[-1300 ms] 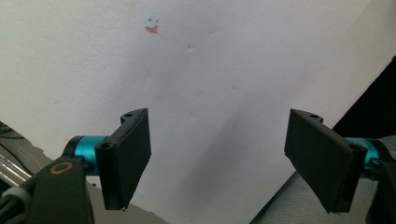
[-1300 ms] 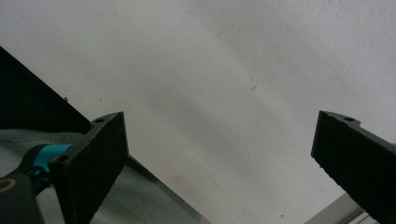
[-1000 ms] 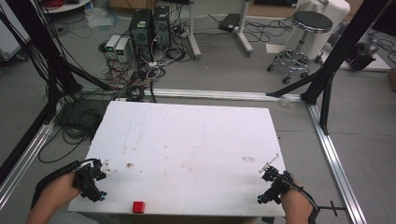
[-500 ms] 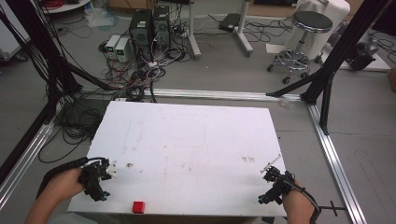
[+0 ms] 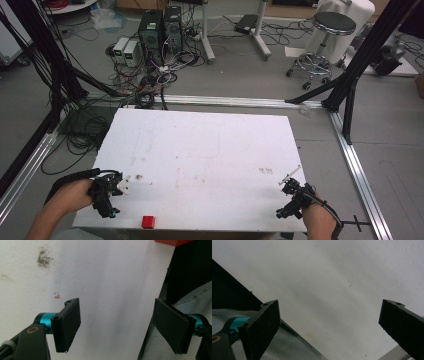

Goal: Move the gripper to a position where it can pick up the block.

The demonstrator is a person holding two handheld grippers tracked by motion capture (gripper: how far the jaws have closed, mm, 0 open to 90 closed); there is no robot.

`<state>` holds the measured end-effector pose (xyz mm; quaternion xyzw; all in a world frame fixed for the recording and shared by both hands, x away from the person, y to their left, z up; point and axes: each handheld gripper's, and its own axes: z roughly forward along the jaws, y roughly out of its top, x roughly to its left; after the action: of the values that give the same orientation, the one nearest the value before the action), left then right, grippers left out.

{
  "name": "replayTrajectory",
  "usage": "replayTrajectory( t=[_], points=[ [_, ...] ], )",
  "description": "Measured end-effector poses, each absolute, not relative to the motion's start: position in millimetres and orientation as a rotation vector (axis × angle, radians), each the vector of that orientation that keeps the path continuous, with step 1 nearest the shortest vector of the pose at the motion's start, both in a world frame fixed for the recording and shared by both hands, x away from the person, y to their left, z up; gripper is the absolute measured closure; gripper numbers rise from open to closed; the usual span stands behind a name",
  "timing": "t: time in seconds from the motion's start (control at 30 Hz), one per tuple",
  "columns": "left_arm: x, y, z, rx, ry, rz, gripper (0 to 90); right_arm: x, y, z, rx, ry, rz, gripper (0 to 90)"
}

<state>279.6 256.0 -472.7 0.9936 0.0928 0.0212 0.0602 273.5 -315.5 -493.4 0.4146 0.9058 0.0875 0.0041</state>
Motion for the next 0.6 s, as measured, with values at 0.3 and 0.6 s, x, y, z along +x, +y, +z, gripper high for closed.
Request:
replayTrajectory(
  t=[0.3,0.6],
  points=[
    [277,245,-469,3.014,0.195,0.054,23.1,274,-314,-493,1.298,2.84,0.274,3.2],
    [274,234,-467,3.042,0.151,0.055,23.1,274,-313,-494,1.293,2.844,0.273,3.2]
  ],
)
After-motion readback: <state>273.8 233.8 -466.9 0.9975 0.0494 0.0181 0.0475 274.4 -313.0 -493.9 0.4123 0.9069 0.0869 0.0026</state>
